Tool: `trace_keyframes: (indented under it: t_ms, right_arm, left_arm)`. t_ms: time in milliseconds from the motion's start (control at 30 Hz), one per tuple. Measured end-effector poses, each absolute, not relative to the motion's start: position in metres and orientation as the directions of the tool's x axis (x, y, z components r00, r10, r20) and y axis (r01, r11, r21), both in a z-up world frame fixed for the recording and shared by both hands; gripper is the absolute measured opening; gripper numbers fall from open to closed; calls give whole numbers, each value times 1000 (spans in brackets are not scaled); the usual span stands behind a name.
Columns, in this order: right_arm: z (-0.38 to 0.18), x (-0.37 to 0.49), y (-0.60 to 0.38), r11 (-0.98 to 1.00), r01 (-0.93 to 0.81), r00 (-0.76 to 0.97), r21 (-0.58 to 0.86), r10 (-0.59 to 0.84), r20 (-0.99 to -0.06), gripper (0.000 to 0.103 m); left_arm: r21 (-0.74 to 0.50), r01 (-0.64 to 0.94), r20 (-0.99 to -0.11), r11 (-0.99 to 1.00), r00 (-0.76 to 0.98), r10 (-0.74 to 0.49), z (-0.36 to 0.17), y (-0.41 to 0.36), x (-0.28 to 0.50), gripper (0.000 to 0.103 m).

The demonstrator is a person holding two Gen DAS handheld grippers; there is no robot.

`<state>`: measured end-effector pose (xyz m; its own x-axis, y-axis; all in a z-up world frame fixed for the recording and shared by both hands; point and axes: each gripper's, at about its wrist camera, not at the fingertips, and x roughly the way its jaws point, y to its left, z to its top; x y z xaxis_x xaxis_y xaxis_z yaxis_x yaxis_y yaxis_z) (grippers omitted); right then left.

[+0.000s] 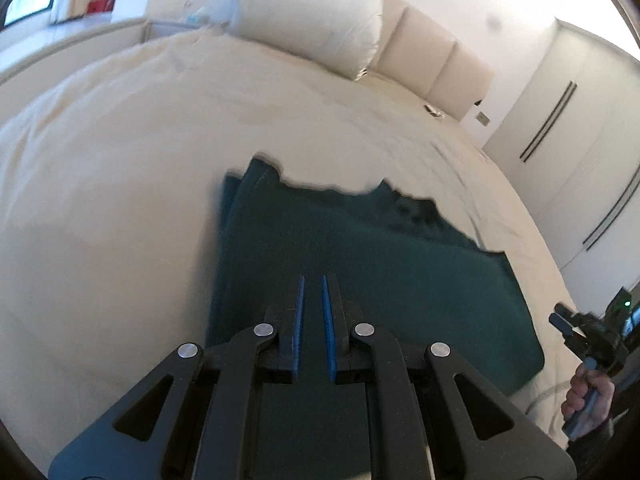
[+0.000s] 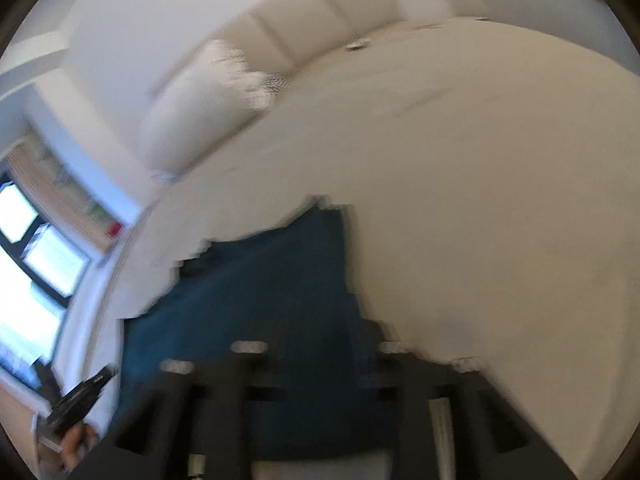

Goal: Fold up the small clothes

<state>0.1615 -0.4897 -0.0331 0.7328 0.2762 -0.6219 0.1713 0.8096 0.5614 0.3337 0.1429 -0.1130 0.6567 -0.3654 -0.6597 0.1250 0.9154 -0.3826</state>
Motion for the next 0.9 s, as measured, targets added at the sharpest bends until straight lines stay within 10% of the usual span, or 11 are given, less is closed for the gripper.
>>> trace_keyframes:
  t_ms: [333, 700, 900]
  right_arm:
    - [-89, 306, -388, 652, -10, 554, 758, 635, -538, 69]
    - [-136, 292, -528, 436, 258, 748, 862, 475, -464, 12]
    - [-102, 235, -569, 474, 358, 804, 804, 281, -524, 46]
  left_arm:
    - [-307, 54, -759, 950, 588, -278, -145, 125, 473, 8]
    - [-546, -1, -673, 838, 596, -438, -172, 172, 476, 8]
    - [-491, -62, -677, 869, 654, -336, -149, 186, 436, 8]
